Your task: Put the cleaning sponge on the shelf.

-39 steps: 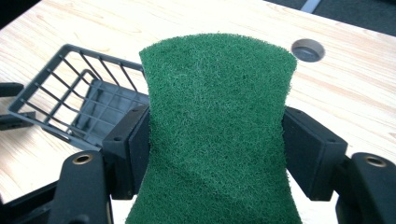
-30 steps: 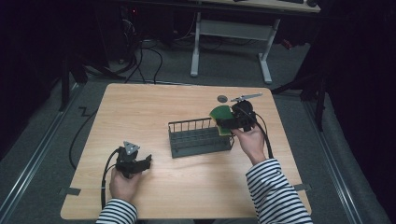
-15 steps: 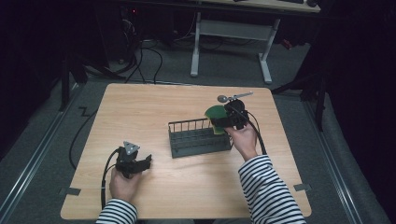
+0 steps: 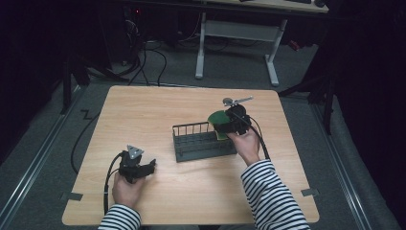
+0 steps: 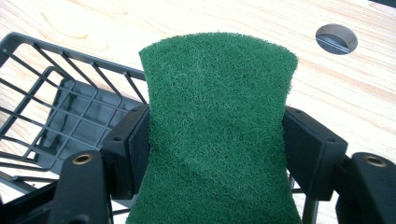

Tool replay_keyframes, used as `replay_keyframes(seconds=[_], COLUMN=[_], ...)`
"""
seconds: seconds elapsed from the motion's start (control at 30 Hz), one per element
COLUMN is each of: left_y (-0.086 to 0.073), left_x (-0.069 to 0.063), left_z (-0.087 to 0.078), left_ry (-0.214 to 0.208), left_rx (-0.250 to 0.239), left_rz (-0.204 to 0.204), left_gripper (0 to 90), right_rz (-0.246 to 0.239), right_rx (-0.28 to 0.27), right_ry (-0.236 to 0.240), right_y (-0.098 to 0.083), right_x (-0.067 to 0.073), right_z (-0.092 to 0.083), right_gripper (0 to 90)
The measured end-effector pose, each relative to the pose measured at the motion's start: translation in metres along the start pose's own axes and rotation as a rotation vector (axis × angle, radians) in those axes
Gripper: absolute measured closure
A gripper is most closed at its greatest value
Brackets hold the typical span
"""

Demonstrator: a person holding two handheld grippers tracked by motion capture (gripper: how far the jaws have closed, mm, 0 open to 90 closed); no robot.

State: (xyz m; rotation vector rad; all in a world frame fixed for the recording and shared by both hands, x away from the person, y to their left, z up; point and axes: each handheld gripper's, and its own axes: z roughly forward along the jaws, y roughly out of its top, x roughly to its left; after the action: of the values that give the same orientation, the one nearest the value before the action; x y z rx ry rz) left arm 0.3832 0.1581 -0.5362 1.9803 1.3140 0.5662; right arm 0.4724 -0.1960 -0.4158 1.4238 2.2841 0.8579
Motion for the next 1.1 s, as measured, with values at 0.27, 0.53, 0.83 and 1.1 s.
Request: replay_keyframes(seconds=[0.27, 0.53, 0.83, 1.1], left_y=[0.000, 0.000, 0.000, 0.000], left_x=[0.000, 0.000, -0.001, -0.001], left_z=[0.000, 0.000, 0.000, 0.000], left_ry=[-0.004, -0.004, -0.004, -0.004], left_rx=[0.000, -0.001, 0.000, 0.000], left_rz=[0.004, 0.004, 0.005, 0.005], left_gripper=[28.7, 28.7, 28.8, 28.8], right_rz=[-0.045, -0.042, -0.057, -0.061], right_rx=[0.013, 0.017, 0.035, 0.040], right_ry=[-0.026, -0.024, -0.031, -0.030], right_y=[-0.004, -0.009, -0.012, -0.016], right_x=[0.003, 0.004, 0.005, 0.004], right_z=[0.002, 0.001, 0.002, 0.005], right_gripper=[30.9, 30.9, 31.0, 30.9])
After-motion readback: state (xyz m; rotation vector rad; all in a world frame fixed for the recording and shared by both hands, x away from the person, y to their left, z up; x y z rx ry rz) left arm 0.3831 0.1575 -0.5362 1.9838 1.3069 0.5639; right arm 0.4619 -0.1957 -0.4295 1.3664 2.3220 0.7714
